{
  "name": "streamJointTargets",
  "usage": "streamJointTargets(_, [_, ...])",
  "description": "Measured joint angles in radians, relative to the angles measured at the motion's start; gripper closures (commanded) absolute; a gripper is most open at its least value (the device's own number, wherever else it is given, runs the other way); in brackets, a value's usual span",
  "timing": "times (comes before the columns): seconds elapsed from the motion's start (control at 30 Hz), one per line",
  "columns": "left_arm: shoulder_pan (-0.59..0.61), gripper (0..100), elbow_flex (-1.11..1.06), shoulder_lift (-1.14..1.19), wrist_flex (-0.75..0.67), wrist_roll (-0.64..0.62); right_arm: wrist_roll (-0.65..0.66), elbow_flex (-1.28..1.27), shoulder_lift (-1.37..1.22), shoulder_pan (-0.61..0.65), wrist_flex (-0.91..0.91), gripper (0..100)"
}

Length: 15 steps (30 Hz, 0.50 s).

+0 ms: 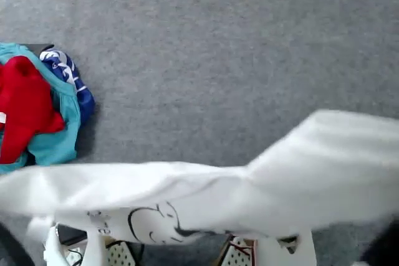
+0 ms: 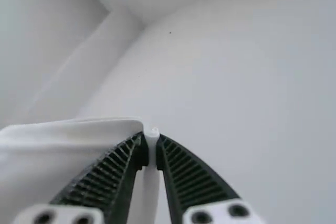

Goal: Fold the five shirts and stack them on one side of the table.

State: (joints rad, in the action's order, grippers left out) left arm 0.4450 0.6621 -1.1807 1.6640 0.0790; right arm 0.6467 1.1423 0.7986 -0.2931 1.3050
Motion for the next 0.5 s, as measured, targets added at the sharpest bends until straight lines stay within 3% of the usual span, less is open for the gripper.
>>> streamJointTargets(0.3, [0.006, 97, -0.048, -0.06, 0.043, 0.043, 0.061, -0.049, 0.041, 0.0, -0.035, 98.5])
streamJointTargets(0.5, [0.006, 97, -0.324, -0.017, -0.078, 0.021, 0.061, -0.305, 0.041, 0.0, -0.037, 98.5])
